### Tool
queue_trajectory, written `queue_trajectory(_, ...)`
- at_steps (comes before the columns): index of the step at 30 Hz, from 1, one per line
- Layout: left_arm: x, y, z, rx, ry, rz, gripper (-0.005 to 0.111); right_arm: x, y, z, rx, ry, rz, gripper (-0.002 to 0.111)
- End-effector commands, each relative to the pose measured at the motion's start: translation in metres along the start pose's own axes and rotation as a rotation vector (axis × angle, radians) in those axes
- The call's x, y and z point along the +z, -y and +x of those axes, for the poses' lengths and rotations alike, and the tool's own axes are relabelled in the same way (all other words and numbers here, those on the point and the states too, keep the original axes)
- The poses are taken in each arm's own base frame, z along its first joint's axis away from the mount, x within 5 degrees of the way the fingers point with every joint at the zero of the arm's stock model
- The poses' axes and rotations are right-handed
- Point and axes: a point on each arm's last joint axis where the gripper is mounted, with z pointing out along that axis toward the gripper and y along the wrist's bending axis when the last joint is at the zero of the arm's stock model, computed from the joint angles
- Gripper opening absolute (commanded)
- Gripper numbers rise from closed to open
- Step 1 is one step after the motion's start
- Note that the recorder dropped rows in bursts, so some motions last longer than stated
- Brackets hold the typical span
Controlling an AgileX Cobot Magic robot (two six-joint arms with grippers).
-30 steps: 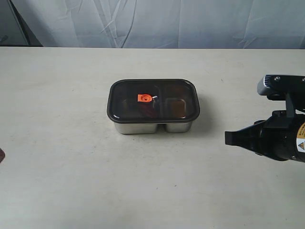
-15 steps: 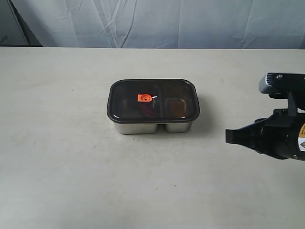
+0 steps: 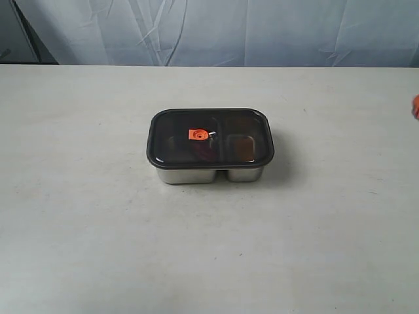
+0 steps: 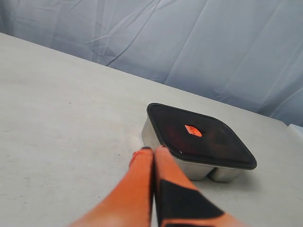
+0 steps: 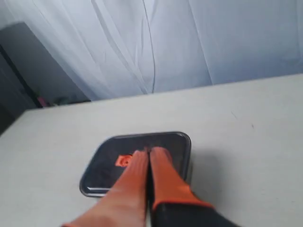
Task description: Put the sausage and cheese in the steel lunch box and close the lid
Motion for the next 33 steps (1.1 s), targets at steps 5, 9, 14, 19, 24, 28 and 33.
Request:
queue_trajectory(5, 0.000, -0.001, 0.000, 0.007, 0.015, -0.004, 0.000, -0.027, 0.034, 0.053, 0.291, 0.135, 0.124, -0.001)
queue_trajectory(9, 0.000, -0.001, 0.000, 0.007, 0.015, -0.004, 0.000, -0.028, 0.048, 0.082, 0.345, 0.177, 0.201, -0.001)
queue_trajectory(14, 0.000, -0.001, 0.000, 0.007, 0.015, -0.004, 0.000, -0.025, 0.056, 0.100, 0.340, 0.182, 0.245, -0.001)
queue_trajectory(19, 0.000, -0.001, 0.000, 0.007, 0.015, -0.004, 0.000, -0.025, 0.058, 0.105, 0.229, 0.118, 0.283, -0.001)
queue_trajectory(24, 0.000, -0.001, 0.000, 0.007, 0.015, -0.004, 0.000, -0.025, 0.058, 0.105, 0.136, 0.105, 0.288, -0.001)
queue_trajectory(28, 0.000, -0.001, 0.000, 0.007, 0.015, -0.004, 0.000, -0.025, 0.058, 0.105, 0.136, 0.105, 0.288, -0.001)
queue_trajectory(33, 0.000, -0.001, 0.000, 0.007, 0.015, -0.004, 0.000, -0.025, 0.058, 0.105, 0.138, 0.105, 0.288, -0.001)
